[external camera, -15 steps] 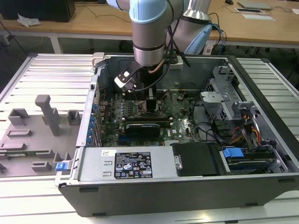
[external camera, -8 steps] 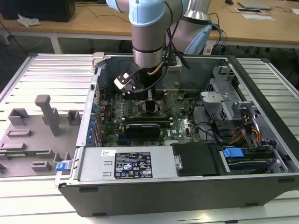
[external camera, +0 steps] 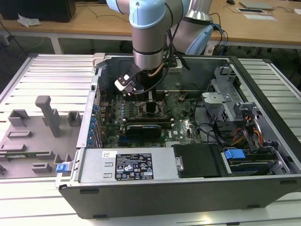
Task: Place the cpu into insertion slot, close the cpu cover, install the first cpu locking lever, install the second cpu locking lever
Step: 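Place the cpu into insertion slot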
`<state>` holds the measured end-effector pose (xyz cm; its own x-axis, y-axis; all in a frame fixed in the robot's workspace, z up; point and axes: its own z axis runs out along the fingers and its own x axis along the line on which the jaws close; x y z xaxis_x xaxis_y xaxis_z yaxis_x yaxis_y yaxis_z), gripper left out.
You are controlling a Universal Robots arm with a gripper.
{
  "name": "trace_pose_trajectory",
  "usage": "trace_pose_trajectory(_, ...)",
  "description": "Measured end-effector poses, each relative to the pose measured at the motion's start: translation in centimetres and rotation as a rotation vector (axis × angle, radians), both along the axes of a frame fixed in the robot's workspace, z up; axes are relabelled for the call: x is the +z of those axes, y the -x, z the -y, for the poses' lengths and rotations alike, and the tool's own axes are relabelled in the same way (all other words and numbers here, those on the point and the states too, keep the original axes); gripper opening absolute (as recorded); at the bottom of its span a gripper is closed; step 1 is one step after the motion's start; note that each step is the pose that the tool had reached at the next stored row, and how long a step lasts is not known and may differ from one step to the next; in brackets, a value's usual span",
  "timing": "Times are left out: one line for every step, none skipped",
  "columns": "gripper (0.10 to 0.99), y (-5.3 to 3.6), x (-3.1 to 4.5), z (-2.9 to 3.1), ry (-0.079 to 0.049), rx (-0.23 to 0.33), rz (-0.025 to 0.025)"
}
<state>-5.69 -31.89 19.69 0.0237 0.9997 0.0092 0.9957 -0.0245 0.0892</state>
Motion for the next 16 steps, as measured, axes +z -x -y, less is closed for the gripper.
trace_pose_trajectory(0.541,0.00,-0.01,0.00,0.000,0.000,0.0001)
trace_pose_trajectory(0.541,0.00,-0.01,-0.01,0.000,0.000,0.0002)
trace_pose_trajectory(0.541,0.00,-0.01,-0.01,0.000,0.000,0.0002)
trace_pose_trajectory(0.541,0.01,-0.02,-0.01,-0.001,0.000,0.0001)
trace_pose_trajectory(0.541,0.00,-0.02,-0.01,-0.001,0.000,0.0002)
trace_pose_trajectory(0.616,0.00,-0.02,-0.01,-0.001,0.000,0.0004)
trace_pose_trajectory(0.616,0.00,-0.01,-0.01,-0.001,0.000,0.0003)
trace_pose_trajectory(0.616,0.00,-0.01,-0.01,-0.001,0.000,0.0002)
trace_pose_trajectory(0.616,0.00,0.00,-0.01,-0.001,0.000,0.0003)
trace_pose_trajectory(0.616,0.00,0.17,0.00,-0.001,0.000,0.0001)
trace_pose_trajectory(0.616,0.00,0.46,0.00,-0.001,0.000,0.0001)
trace_pose_trajectory(0.616,0.00,0.63,-0.01,-0.001,0.000,0.0002)
trace_pose_trajectory(0.616,0.00,1.05,-0.01,-0.001,0.000,0.0002)
trace_pose_trajectory(0.616,0.00,1.25,-0.01,-0.001,0.000,0.0004)
trace_pose_trajectory(0.616,0.00,1.25,-0.01,-0.001,0.000,0.0005)
trace_pose_trajectory(0.616,0.00,1.26,-0.01,-0.001,0.000,0.0004)
